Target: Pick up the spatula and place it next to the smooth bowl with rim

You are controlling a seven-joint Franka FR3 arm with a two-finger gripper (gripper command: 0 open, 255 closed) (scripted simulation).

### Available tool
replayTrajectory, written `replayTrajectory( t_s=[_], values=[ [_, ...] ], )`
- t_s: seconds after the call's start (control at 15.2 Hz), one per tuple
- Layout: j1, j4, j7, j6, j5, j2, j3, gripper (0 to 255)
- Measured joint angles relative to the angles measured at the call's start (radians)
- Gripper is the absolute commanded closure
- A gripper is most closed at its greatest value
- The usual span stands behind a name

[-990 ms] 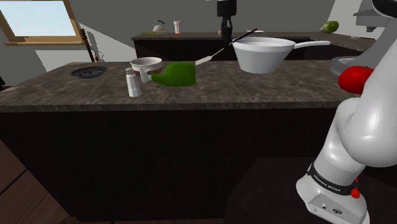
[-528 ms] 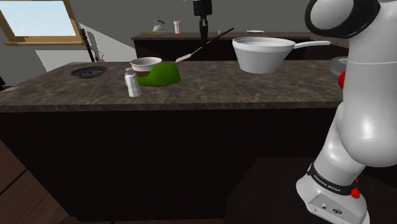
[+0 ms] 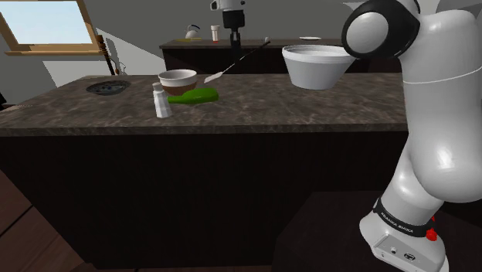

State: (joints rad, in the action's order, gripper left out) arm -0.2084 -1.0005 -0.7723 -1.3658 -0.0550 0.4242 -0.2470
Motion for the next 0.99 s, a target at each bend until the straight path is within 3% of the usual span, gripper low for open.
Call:
replayTrajectory(
  t_s=[0.99],
  values=[
    [-0.031, -0.34, 0.014, -0.254, 0.021, -0.087, 0.002, 255]
  ],
)
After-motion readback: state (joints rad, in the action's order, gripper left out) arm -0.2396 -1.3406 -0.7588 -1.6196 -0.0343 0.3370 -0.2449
